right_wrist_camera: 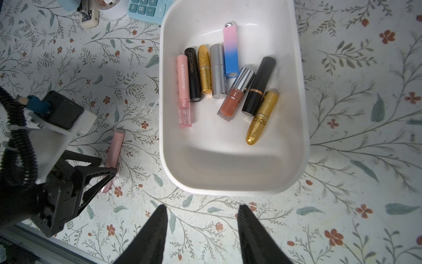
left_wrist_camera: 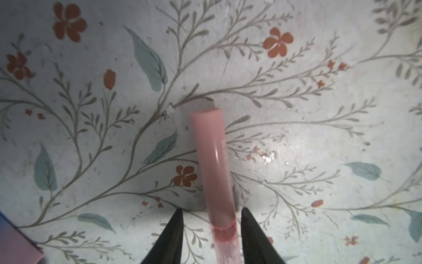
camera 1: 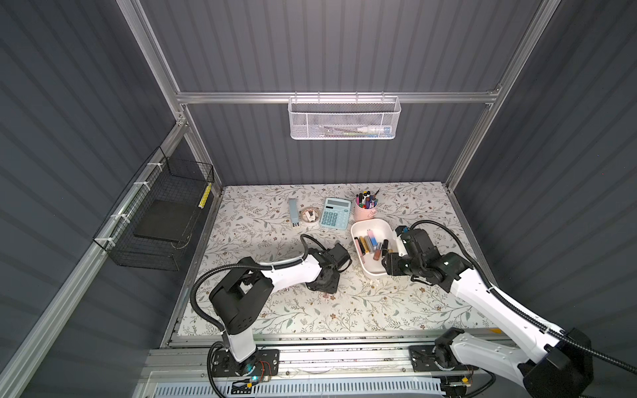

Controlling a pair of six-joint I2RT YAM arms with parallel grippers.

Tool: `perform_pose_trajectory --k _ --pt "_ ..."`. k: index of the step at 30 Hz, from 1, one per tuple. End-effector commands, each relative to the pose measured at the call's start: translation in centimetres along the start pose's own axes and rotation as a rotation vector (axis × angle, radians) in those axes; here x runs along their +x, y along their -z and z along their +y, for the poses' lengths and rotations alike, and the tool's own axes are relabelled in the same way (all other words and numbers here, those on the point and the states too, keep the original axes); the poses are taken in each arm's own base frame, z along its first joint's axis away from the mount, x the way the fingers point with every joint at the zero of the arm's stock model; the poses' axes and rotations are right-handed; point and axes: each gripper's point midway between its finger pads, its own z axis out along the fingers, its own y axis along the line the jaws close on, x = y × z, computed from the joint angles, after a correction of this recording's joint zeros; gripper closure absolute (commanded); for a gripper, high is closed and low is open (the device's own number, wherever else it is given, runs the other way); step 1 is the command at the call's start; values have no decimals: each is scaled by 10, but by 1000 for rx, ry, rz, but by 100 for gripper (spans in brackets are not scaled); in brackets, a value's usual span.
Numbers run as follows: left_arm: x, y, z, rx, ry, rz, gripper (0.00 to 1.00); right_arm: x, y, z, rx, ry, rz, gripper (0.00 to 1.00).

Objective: Put the lipstick into the storage box
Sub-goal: Pick up the lipstick at the center of the board.

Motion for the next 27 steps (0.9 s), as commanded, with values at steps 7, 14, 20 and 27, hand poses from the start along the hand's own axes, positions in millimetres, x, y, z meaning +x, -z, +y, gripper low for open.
perform_pose_trajectory --k 7,14,20,27 --pt "-5 -12 1 -36 27 -9 59 8 5 -10 27 -2 -6 47" --pt "-9 -16 0 -50 15 -4 61 8 8 -11 20 -5 -15 47" --pt "-6 -17 3 -68 13 15 98 7 9 -10 17 -2 -16 47" --pt "-5 -8 4 -66 16 6 100 4 8 -9 15 -1 -18 47"
